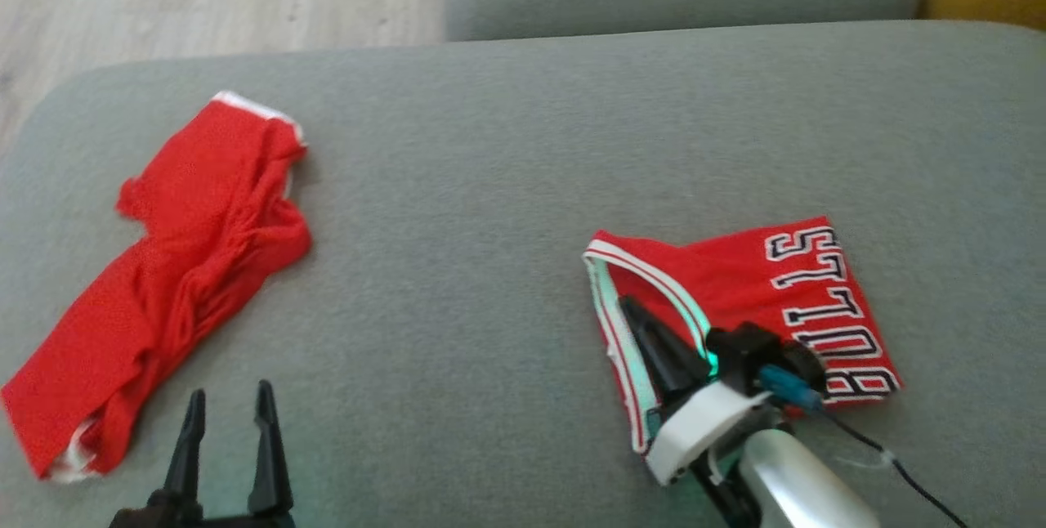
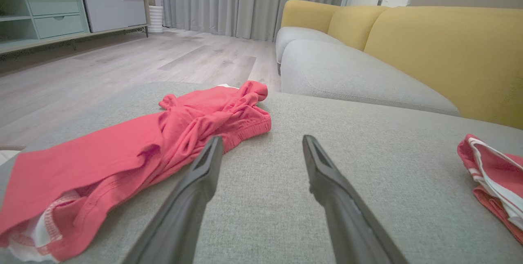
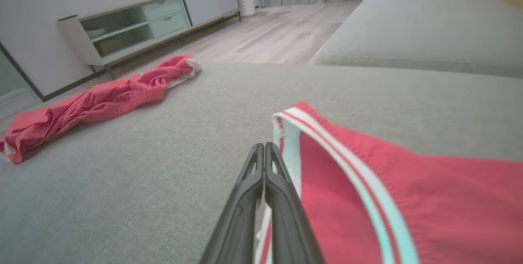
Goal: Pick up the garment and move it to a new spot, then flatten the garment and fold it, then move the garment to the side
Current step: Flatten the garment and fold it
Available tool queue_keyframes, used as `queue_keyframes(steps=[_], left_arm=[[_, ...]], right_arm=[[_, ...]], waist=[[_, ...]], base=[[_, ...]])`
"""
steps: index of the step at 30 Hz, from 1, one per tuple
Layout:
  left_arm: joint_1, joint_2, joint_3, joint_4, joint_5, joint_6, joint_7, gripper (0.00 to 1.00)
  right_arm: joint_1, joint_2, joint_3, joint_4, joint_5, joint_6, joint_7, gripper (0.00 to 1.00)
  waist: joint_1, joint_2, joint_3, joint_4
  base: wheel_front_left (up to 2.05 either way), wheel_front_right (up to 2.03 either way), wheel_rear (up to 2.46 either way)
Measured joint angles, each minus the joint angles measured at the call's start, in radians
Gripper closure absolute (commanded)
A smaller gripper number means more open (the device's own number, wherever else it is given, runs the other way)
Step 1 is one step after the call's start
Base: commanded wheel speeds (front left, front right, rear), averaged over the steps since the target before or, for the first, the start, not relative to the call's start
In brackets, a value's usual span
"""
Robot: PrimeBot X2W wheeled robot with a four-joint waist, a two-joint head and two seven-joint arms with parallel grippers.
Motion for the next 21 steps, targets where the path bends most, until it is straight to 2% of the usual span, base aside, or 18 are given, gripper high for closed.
queue_keyframes(steps=[3,4,5,6,7,8,12,16,21], left_arm=[[0.014,0.0,0.008,-0.007,-0.002,0.0,0.0,0.0],[0.014,0.0,0.008,-0.009,-0.002,0.0,0.0,0.0],[0.014,0.0,0.008,-0.011,-0.002,0.0,0.0,0.0],[0.014,0.0,0.008,-0.012,-0.002,0.0,0.0,0.0],[0.014,0.0,0.008,-0.012,-0.002,0.0,0.0,0.0],[0.013,0.0,0.007,-0.012,-0.002,-0.001,0.0,0.0],[0.014,0.0,0.004,0.004,-0.002,-0.009,0.0,0.0],[0.017,0.0,-0.009,0.038,-0.002,-0.018,0.0,0.0],[0.033,0.0,-0.008,0.079,-0.001,-0.024,0.0,0.0]], right_arm=[[0.046,0.0,-0.089,-0.081,-0.068,0.0,-0.002,0.98],[0.061,0.0,-0.128,-0.111,-0.096,0.0,-0.002,0.76],[0.075,0.0,-0.164,-0.143,-0.124,0.0,-0.002,0.59],[0.089,0.0,-0.199,-0.175,-0.149,0.0,-0.002,0.35],[0.089,0.0,-0.199,-0.175,-0.149,0.0,-0.002,0.07],[0.106,0.0,-0.23,-0.21,-0.161,0.0,-0.002,0.0],[0.185,-0.002,-0.335,-0.297,-0.17,0.0,-0.003,0.0],[0.26,-0.014,-0.413,-0.313,-0.178,0.0,-0.003,0.0],[0.32,-0.012,-0.445,-0.314,-0.181,0.0,-0.003,0.0]], waist=[[0.0,0.0,-0.005,-0.034],[0.0,0.0,-0.007,-0.044],[0.0,0.0,-0.008,-0.054],[0.0,0.0,-0.01,-0.063],[0.0,0.0,-0.01,-0.063],[0.0001,0.0,-0.013,-0.071],[0.0,0.0,-0.029,-0.089],[0.0,0.0,-0.046,-0.094],[0.0,0.0,-0.065,-0.088]], base=[[0.0,0.0,0.0],[0.0,0.0,0.0],[0.0,0.0,0.0],[0.0,0.0,0.0],[0.0,0.0,0.0],[0.0,0.0,0.0],[0.0,0.0,0.0],[0.0,0.0,0.0],[0.0,0.0,0.0]])
